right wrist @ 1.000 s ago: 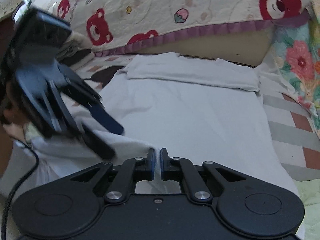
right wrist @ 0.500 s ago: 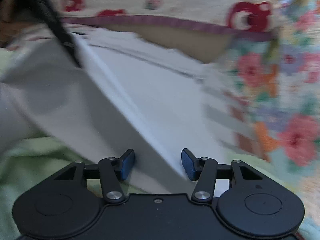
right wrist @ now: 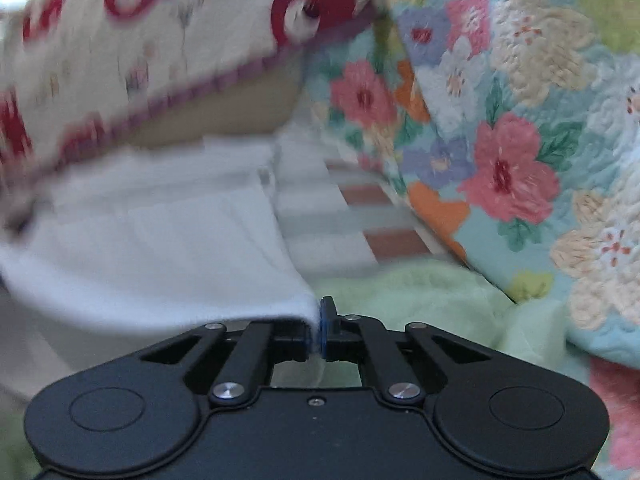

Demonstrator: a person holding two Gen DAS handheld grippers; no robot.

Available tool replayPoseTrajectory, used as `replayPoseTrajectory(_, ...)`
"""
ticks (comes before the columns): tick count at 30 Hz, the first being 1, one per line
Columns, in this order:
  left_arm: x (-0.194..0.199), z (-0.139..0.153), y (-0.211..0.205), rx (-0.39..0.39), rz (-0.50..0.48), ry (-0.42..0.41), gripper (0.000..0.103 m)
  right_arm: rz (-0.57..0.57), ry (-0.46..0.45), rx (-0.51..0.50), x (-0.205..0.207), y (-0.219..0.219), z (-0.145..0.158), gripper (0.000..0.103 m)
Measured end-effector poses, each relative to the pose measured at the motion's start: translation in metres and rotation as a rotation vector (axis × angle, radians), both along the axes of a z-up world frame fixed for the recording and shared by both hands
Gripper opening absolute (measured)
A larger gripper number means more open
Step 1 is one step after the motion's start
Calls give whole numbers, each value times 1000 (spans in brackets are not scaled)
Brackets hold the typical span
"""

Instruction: Fold clothes

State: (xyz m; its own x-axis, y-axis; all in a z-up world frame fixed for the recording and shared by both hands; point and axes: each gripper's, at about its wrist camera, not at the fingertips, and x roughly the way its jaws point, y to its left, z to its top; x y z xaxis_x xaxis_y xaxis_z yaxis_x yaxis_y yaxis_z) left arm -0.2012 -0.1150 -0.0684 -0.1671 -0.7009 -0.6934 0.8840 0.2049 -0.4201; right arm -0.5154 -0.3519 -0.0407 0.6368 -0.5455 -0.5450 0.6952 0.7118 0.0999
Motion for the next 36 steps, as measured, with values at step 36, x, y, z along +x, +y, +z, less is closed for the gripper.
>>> replayPoseTrajectory(36,-39,-7,15,90,-108,-313,45,-72,-134,247,-10,-39,21,6)
